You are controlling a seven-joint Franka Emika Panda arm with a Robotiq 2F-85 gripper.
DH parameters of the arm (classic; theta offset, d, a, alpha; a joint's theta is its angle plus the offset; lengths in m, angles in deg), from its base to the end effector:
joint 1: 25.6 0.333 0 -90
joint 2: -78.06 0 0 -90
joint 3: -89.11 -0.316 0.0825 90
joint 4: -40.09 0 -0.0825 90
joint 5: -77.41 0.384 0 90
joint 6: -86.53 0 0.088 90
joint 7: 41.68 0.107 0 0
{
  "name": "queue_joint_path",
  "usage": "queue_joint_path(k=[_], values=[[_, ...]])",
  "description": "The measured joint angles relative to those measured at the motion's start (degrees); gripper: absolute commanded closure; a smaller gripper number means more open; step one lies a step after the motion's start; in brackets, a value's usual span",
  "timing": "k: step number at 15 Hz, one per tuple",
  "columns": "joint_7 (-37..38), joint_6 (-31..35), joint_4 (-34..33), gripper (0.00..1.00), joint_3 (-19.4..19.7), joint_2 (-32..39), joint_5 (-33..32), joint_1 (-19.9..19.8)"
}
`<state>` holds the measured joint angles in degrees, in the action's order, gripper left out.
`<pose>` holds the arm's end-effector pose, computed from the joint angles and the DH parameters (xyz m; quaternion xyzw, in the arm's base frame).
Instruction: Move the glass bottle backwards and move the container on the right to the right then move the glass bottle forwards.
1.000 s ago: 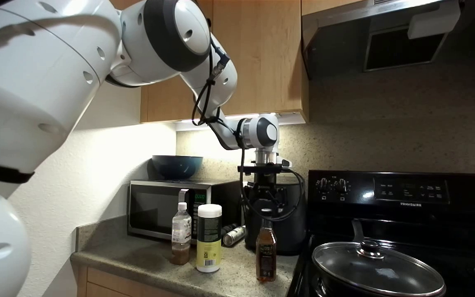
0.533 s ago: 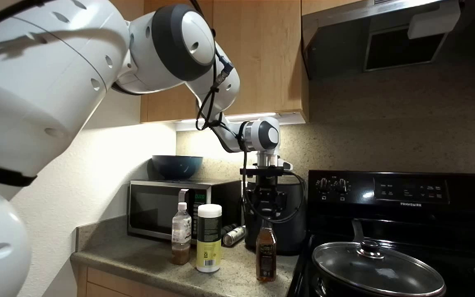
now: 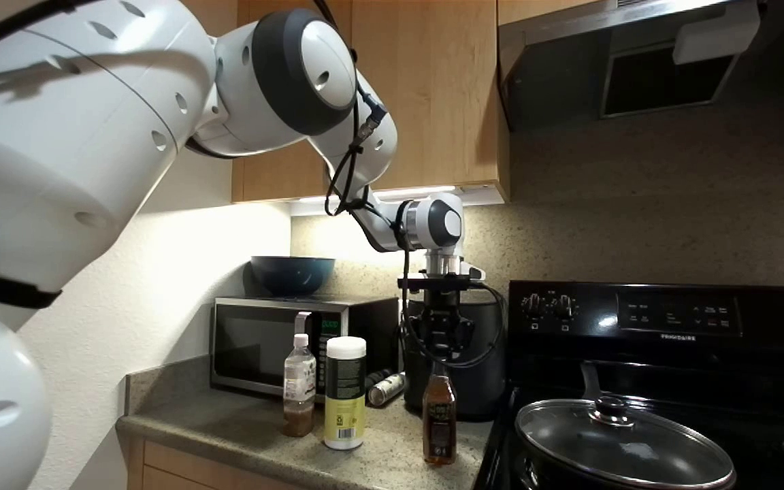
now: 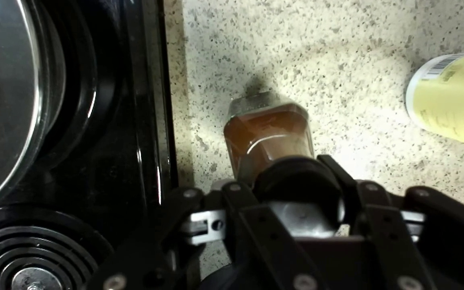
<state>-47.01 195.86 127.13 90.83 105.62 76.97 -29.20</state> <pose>0.6779 -0.0608 0.3756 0.9989 0.0029 -0.0467 0.0063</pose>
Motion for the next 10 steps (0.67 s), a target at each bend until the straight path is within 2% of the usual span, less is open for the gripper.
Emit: queue_joint_path(k=[5,10], values=[[4.74,0.07,0.15,0.82,0.13,-0.51,-0.01,0.89],[11.85,0.07,0.77,0.82,0.01,-2.98,-0.81,5.28]])
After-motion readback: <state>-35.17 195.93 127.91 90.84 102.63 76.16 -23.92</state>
